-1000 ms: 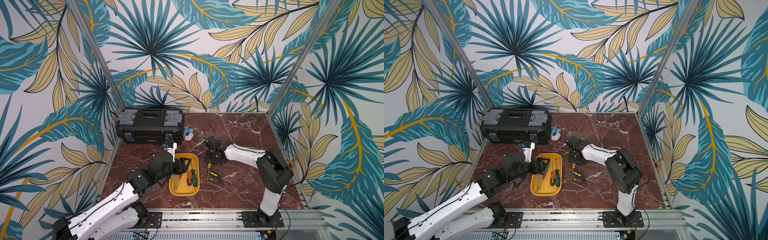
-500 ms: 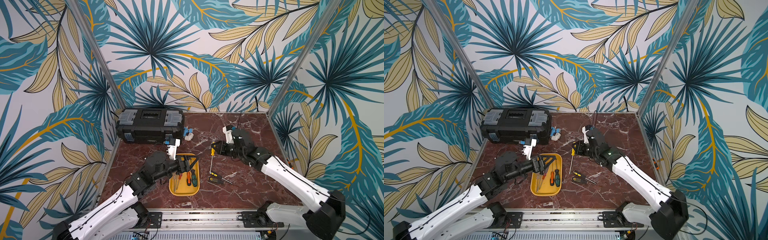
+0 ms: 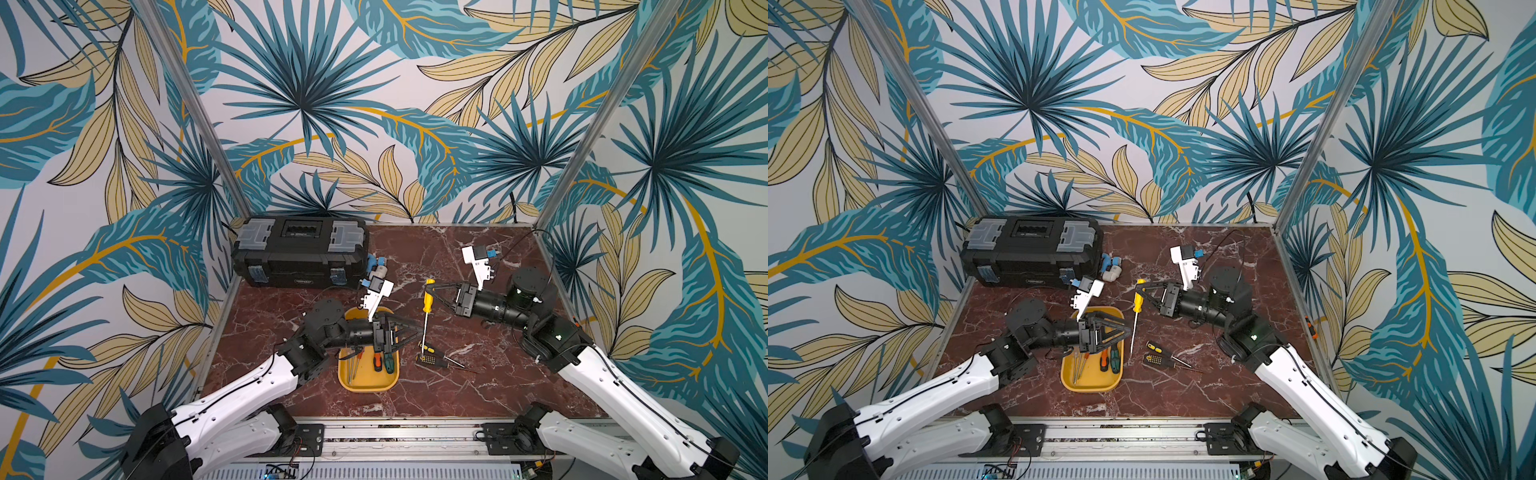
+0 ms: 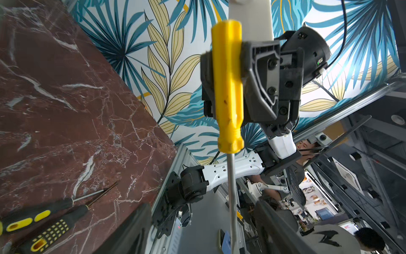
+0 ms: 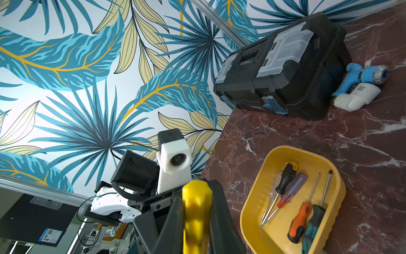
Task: Put the screwdriver on the desktop into the storage box
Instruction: Place the screwdriver in the storage box.
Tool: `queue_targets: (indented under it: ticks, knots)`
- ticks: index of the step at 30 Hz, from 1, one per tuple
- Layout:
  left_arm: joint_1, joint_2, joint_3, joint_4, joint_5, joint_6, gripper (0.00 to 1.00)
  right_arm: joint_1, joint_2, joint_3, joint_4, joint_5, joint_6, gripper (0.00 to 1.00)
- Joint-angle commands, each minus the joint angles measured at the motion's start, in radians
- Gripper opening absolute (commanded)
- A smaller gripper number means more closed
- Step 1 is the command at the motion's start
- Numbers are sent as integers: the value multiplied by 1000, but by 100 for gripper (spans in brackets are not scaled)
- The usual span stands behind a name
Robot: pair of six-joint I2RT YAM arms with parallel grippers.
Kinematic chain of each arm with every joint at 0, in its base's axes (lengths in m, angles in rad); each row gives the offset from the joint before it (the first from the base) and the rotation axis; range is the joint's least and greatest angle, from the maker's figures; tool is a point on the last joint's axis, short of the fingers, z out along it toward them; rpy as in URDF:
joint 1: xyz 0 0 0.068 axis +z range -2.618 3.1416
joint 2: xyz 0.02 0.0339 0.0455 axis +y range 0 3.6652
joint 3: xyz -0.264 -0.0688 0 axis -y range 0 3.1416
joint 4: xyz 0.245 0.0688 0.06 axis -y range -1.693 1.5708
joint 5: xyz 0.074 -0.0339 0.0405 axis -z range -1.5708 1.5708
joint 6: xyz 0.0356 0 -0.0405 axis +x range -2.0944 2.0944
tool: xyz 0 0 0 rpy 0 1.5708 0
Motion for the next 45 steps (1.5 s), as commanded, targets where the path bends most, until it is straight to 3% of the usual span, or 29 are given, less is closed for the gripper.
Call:
queue_targets:
  ticks: [1,7,18,28,31,32,35,37,39,41,45]
  knots:
    - [-4,9,47,35,25,11,67,4,-21,-28,70,-37,40,2]
    - [-5,23,48,47,16,3,42,4,-40,-51,78,-32,54,3]
    - [-9,39,44,59,11,2,46,14,-34,-84,119,-27,77,3]
    - [-9,77,69,-1,-27,30,11,40,-42,-169,184,-3,114,2]
    - [-8,80,80,-99,-93,61,0,41,-53,-172,171,6,106,2]
    - [-7,78,87,-141,-126,73,0,42,-56,-169,151,14,97,7]
    - [-5,68,102,-267,-241,87,0,43,-65,-119,-31,104,17,49]
    - [-1,56,123,-377,-342,94,0,43,-62,-77,-199,186,-53,69]
    - [0,37,147,-494,-464,90,0,52,-51,-53,-300,239,-108,70]
    - [6,11,155,-568,-558,74,0,75,-45,-46,-376,293,-147,64]
    - [27,-51,133,-554,-598,35,0,191,-31,-60,-434,401,-190,61]
